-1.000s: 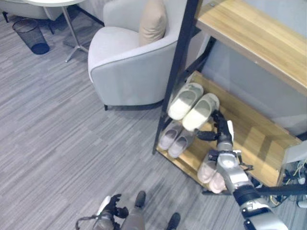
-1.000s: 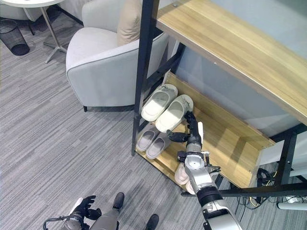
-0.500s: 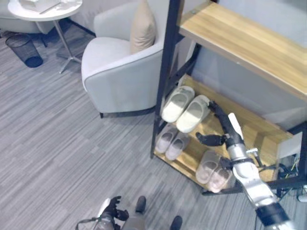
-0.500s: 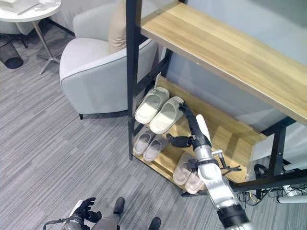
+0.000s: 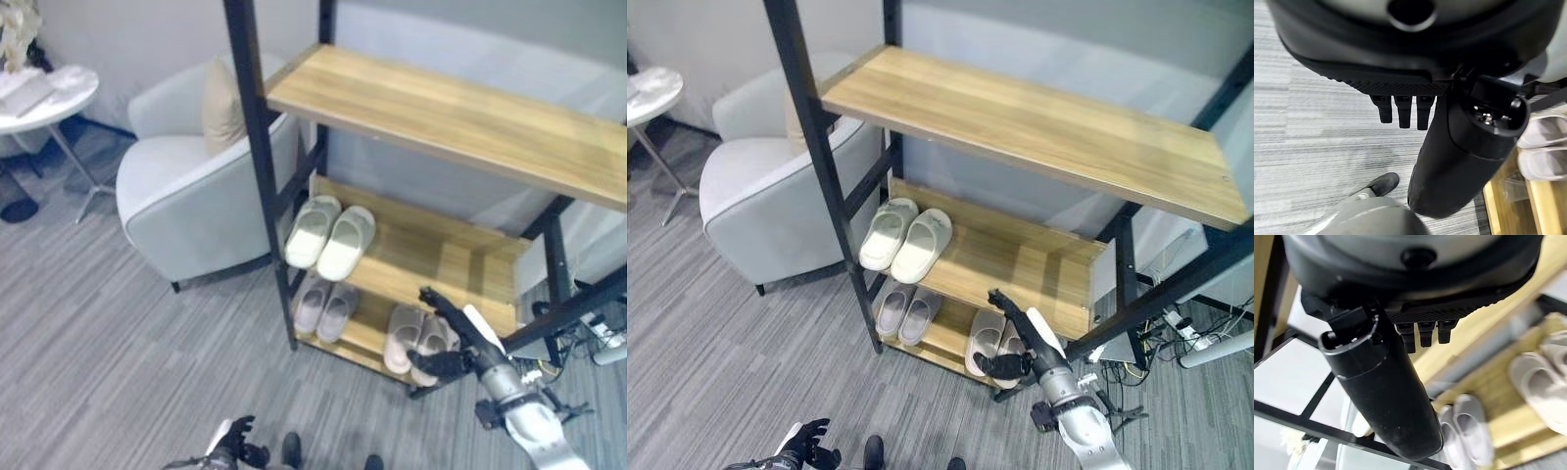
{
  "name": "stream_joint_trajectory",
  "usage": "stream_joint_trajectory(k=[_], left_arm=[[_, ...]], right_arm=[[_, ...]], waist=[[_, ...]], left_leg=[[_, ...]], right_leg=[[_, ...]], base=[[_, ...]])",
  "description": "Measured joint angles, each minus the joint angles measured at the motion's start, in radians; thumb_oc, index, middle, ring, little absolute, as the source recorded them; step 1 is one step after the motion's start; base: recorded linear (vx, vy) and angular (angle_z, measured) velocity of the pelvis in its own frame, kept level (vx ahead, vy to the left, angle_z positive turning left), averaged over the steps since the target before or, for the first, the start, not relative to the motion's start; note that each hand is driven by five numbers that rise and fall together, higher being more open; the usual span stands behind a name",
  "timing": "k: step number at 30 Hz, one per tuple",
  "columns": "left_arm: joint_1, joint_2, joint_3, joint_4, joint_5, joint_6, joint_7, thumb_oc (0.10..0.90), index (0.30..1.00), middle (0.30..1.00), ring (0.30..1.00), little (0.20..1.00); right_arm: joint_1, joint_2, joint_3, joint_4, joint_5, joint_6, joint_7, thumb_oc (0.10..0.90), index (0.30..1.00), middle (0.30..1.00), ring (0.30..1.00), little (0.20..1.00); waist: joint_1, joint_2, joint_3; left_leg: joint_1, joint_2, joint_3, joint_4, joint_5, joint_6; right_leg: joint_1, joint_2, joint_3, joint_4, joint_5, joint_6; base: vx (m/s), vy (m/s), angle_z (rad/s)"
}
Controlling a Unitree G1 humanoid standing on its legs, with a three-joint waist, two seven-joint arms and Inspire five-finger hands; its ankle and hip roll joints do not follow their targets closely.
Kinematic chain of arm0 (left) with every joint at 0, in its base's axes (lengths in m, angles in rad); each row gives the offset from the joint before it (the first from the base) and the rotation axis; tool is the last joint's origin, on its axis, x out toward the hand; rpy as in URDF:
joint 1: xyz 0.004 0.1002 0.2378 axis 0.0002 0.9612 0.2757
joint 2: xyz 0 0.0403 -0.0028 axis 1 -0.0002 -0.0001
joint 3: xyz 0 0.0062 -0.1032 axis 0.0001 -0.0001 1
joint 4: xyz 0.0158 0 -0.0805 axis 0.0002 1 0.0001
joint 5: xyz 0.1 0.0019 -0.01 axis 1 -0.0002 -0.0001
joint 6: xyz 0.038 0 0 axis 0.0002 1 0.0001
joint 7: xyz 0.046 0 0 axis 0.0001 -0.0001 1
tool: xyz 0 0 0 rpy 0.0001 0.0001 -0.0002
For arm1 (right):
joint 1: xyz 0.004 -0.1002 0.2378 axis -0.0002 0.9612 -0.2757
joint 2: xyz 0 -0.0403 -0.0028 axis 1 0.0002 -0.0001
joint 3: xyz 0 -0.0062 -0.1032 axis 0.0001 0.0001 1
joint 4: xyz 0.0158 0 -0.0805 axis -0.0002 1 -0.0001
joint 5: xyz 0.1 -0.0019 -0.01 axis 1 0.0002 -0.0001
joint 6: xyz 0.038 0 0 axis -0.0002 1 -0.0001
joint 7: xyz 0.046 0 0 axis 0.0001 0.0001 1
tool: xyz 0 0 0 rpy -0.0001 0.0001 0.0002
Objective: Arrange the slippers neatly on the shoe rack.
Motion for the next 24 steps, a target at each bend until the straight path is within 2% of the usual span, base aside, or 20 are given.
stream_joint_trajectory(k=[2, 7, 10, 16, 24], left_arm=[[0.009, 0.0, -0.017, 0.001, 0.001, 0.0, -0.002, 0.8, 0.9, 0.9, 0.9, 0.9], [0.008, 0.002, -0.056, 0.001, 0.032, 0.0, -0.02, 0.8, 0.9, 0.9, 0.9, 0.9], [0.0, 0.002, -0.079, 0.002, 0.04, 0.0, -0.02, 0.8, 0.9, 0.9, 0.9, 0.9], [-0.002, 0.004, -0.104, 0.002, 0.04, 0.002, -0.019, 0.8, 0.9, 0.9, 0.9, 0.9], [-0.004, 0.003, -0.106, 0.019, 0.039, 0.001, -0.019, 0.8, 0.9, 0.9, 0.9, 0.9]], right_arm=[[0.011, 0.001, 0.011, 0.088, -0.024, -0.01, 0.001, 0.8, 0.9, 0.9, 0.9, 0.9], [0.001, 0.004, 0.094, 0.402, -0.171, 0.015, -0.01, 0.8, 0.9, 0.9, 0.9, 0.9], [-0.021, 0.052, 0.147, 0.609, -0.206, 0.023, -0.041, 0.8, 0.9, 0.9, 0.9, 0.9], [-0.051, 0.148, 0.184, 0.875, -0.215, 0.026, -0.088, 0.8, 0.9, 0.9, 0.9, 0.9], [-0.077, 0.183, 0.199, 0.995, -0.214, 0.03, -0.11, 0.8, 0.9, 0.9, 0.9, 0.9]], waist=[[-0.018, 0.008, -0.018], [-0.016, 0.017, -0.029], [-0.016, 0.024, -0.037], [-0.015, 0.031, -0.044], [-0.015, 0.037, -0.048]], left_leg=[[0.006, 0.005, 0.005, 0.0, 0.0, 0.0], [0.033, 0.02, 0.023, 0.0, -0.002, -0.002], [0.037, 0.029, 0.023, 0.0, 0.0, -0.004], [0.06, 0.04, 0.022, 0.0, -0.001, -0.002], [0.069, 0.049, 0.02, -0.001, 0.0, -0.004]], right_leg=[[0.001, 0.003, 0.006, 0.0, 0.0, -0.001], [0.016, 0.016, 0.027, -0.007, -0.007, -0.001], [0.018, 0.026, 0.036, -0.007, -0.004, -0.004], [0.038, 0.037, 0.036, -0.007, -0.006, -0.011], [0.046, 0.044, 0.037, -0.007, -0.01, -0.02]], base=[[-0.05, -0.042, -0.13], [-0.04, -0.032, -0.11], [-0.04, -0.031, -0.06], [-0.02, -0.011, -0.01], [-0.01, -0.004, 0.0]])
